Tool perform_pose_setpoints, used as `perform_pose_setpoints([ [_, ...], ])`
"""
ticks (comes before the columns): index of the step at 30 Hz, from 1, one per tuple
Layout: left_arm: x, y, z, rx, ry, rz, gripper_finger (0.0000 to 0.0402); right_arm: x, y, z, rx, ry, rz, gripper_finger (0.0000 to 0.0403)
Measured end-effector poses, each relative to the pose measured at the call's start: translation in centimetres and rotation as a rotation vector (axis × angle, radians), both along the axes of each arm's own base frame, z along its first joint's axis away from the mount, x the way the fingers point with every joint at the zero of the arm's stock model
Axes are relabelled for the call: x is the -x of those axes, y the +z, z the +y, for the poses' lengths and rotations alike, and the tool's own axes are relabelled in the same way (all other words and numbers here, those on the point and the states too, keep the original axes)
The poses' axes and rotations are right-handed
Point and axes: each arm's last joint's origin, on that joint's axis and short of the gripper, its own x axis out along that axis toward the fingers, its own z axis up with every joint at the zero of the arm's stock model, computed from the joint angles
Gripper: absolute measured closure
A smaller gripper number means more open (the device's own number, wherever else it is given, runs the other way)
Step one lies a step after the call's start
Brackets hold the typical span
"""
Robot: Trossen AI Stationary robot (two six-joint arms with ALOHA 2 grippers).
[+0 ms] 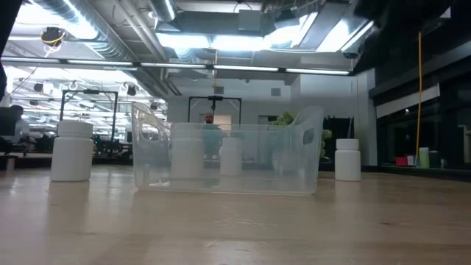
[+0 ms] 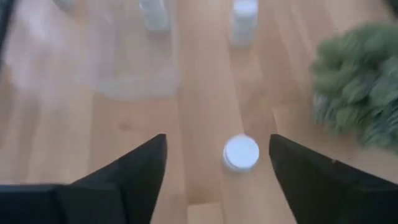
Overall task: Pick and place pill bottles into a basket
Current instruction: Put the white medicine bottle into the transparent bin
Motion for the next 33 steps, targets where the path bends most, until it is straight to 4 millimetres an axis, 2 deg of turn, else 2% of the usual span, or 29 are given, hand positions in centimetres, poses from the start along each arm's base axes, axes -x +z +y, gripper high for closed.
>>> perform_pose_setpoints([
  [7, 0.0, 0.0, 0.4, -0.002, 0.021, -0.006, 0.0117, -3.6, -4.5, -0.9, -0.037, -0.023, 0.280, 0.0043],
  [12, 0.0, 0.0, 0.5, 0.013, 0.039, -0.025, 0.0117, -5.3, -6.8, -1.1, -0.057, 0.009, 0.384, 0.0023],
  [22, -0.2, -0.7, 0.4, 0.054, 0.043, -0.026, 0.0116, -7.4, -8.1, -1.9, -0.015, 0.025, 0.379, 0.0021],
  [28, -0.2, -0.7, 0.4, 0.059, 0.048, -0.031, 0.0116, -7.7, -9.0, -3.3, 0.018, -0.016, 0.408, 0.0021],
  [33, -0.2, -0.8, 0.4, 0.060, 0.046, -0.031, 0.0117, -7.8, -9.0, -3.7, 0.021, -0.030, 0.392, 0.0021],
])
